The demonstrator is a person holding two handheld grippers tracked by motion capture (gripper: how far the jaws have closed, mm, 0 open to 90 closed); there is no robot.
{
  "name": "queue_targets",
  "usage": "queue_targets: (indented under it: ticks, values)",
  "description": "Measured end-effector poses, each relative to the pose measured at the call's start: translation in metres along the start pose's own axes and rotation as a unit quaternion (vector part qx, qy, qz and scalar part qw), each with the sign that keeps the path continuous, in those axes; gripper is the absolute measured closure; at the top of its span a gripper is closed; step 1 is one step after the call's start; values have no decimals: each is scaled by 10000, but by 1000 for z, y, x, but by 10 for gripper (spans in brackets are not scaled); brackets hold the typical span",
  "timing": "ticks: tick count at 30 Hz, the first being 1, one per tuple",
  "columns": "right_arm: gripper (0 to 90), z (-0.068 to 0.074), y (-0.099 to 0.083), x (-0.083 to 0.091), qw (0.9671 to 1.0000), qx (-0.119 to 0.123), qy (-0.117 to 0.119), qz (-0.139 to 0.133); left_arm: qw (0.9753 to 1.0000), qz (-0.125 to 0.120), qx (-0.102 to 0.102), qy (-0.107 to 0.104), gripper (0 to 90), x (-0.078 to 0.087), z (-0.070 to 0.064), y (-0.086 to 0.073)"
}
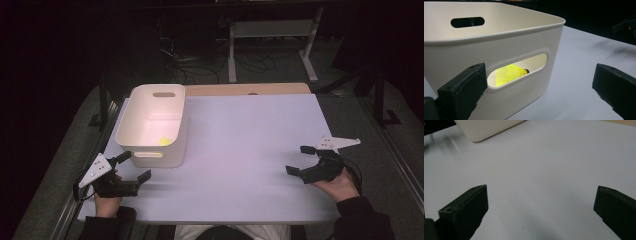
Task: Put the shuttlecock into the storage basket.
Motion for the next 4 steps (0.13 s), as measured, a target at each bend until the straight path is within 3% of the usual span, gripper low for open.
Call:
queue_targets:
  ticks: [4]
  values:
    - [0,-1,-6,3,10000,-58,-40,-32,10000,-15,14,-4,0,0,0,1]
Point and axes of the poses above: each handheld gripper's, and its own axes: x roughly backward along the jaws, y roughly out of its top, z roughly to its left, the point moved 8 cm from there along -x, roughly forward along the jaws, and after that the axes turned 2 degrees about -x, right-handed, at the moved point
